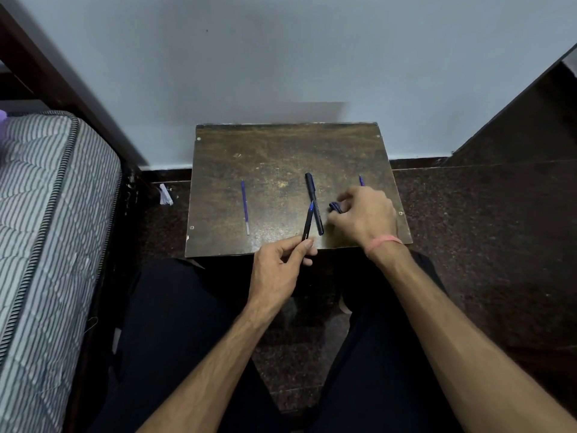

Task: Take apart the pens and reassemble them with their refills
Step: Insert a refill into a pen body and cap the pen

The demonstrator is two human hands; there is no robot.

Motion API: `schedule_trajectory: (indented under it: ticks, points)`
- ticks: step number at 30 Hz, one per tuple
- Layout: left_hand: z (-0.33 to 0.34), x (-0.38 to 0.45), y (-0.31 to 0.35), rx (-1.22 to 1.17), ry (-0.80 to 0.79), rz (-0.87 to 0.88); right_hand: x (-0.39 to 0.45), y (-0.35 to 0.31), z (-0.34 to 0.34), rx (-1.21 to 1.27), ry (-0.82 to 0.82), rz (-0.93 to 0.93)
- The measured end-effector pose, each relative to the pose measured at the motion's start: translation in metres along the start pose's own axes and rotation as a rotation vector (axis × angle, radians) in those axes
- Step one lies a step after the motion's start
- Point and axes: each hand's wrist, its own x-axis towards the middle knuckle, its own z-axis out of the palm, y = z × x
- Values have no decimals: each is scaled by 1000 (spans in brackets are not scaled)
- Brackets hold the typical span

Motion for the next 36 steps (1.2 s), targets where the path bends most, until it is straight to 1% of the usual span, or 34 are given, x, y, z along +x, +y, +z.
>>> schedule_trajectory:
  ticks: [1,4,5,6,8,10,13,20,23,29,33,36]
  points:
    - [0,-1,-1,-1,-8,0,-7,5,1,222,-26,54]
    - [-1,-3,-2,-18,-35,-33,-28,18,-1,1067,-188,310]
    - [0,-4,-3,-13,-49,-37,-32,23,-2,1276,-225,368]
    - [1,-5,-3,-2,-63,-35,-34,28,-4,1423,-245,407]
    - [2,-8,-2,24,-92,-20,-36,34,-7,1568,-279,409]
    - [3,-10,-1,62,-109,-1,-37,36,-8,1607,-307,370]
    - [4,-12,1,121,-129,21,-37,33,-6,1598,-334,321]
    - [2,-13,-1,138,-130,10,-40,29,-4,1530,-356,223]
    - [2,-12,-3,150,-131,13,-39,29,-3,1516,-351,212]
    - [3,-11,-4,124,-133,17,-39,29,1,1476,-359,180]
    - [3,-9,-4,71,-115,-21,-41,28,5,1416,-416,154]
    - [2,-8,-5,76,-108,-28,-42,27,8,1391,-441,143]
